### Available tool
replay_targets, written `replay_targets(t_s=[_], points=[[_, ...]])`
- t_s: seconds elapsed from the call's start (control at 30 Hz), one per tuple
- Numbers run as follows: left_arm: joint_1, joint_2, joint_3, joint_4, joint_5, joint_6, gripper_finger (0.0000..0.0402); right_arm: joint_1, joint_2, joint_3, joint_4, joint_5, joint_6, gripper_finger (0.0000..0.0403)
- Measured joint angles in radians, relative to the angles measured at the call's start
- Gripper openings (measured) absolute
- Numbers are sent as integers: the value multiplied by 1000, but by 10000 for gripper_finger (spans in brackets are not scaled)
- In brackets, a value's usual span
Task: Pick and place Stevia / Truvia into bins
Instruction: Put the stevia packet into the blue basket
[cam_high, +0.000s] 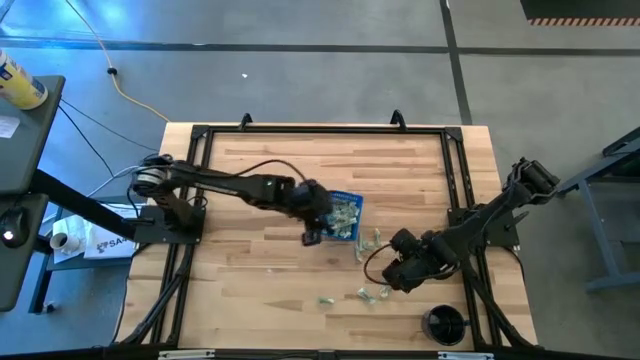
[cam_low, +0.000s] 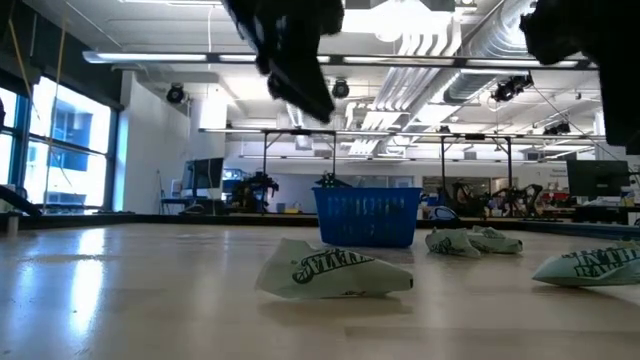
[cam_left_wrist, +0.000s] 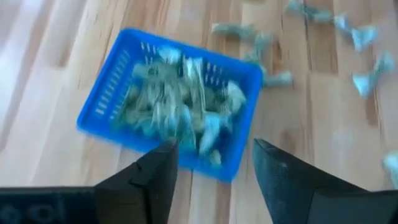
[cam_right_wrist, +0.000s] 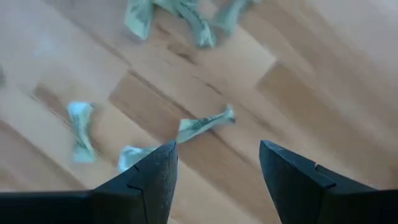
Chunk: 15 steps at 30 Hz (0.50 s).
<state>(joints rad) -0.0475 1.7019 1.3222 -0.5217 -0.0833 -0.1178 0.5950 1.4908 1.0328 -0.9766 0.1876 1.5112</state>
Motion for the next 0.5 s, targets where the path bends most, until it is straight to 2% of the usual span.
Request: replay_targets(t_s=[0.17, 0.33, 0.5], points=[[-72, -64, 1, -41, -68, -38, 247, -82, 52, 0, 39, -145, 192, 216], [-133, -83, 1, -107, -163, -96, 231, -122, 178, 0, 101, -261, 238, 216], [-176, -90, 0, -180, -223, -128, 215, -124, 267, -1, 128, -262, 239, 216]])
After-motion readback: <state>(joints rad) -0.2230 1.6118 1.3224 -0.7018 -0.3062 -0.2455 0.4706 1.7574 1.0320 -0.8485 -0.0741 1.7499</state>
